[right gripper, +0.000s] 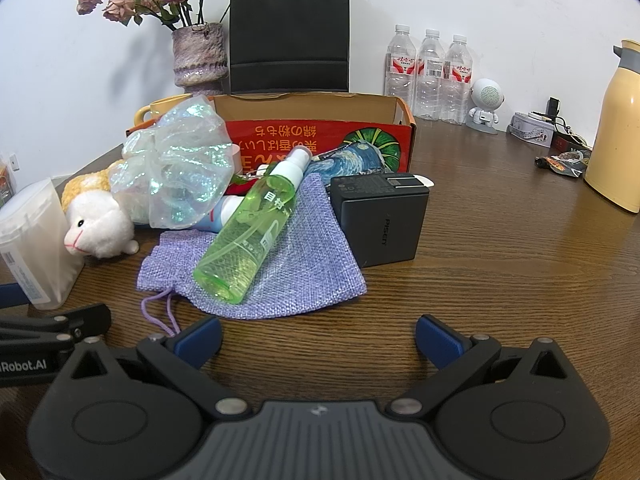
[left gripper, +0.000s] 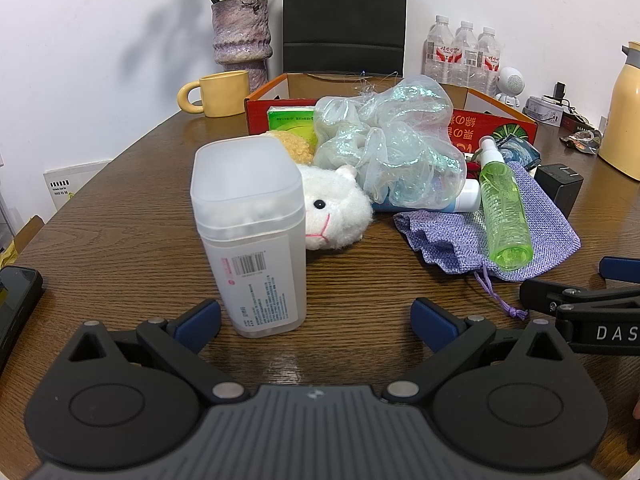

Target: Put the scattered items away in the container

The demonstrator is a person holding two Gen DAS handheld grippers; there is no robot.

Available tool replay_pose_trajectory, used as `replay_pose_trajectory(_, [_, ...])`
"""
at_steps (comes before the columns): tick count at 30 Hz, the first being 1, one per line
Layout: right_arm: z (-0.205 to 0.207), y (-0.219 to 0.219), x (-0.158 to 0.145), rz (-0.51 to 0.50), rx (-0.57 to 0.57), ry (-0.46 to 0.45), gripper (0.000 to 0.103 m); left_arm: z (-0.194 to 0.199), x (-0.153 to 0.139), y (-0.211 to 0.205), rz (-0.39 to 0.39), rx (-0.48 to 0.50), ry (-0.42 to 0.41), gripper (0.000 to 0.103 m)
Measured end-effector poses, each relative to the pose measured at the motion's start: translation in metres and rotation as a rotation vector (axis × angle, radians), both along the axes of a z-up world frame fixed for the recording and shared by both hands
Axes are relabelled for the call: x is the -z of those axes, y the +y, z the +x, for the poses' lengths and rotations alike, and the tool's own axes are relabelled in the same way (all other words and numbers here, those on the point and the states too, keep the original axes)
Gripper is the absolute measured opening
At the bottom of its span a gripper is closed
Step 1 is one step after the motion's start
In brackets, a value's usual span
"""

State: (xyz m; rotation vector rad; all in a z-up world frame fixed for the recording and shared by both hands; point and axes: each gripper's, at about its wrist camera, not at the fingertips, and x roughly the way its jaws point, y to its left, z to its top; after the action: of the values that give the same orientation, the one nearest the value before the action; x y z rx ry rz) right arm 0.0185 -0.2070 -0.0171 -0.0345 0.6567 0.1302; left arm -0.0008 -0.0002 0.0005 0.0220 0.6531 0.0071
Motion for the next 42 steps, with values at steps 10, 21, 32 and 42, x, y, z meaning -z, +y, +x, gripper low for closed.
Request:
replay_pose_trajectory(10, [0.0038, 0.0004, 0.0007, 0.000, 0.000, 0.000, 0.103, 0.0001, 0.0000, -0.0001, 0.000, 0.000, 0.000, 0.103])
replay_pose_trajectory(21, [0.0037, 0.0003, 0.0007, 0.000, 0.000, 0.000, 0.103, 0.0003, 0.0002, -0.0003, 0.000, 0.000, 0.000, 0.103])
replay_pose_trajectory(32, [0.0036, 0.0004, 0.0007, 0.000, 0.000, 0.000, 0.103, 0.0004, 0.0004, -0.0005, 0.000, 0.000, 0.000, 0.103])
replay_pose_trajectory(42, [0.0038, 0.0005, 0.0007, 0.000, 0.000, 0.000, 0.103, 0.0004, 0.0005, -0.0007, 0.000, 0.000, 0.000, 0.103])
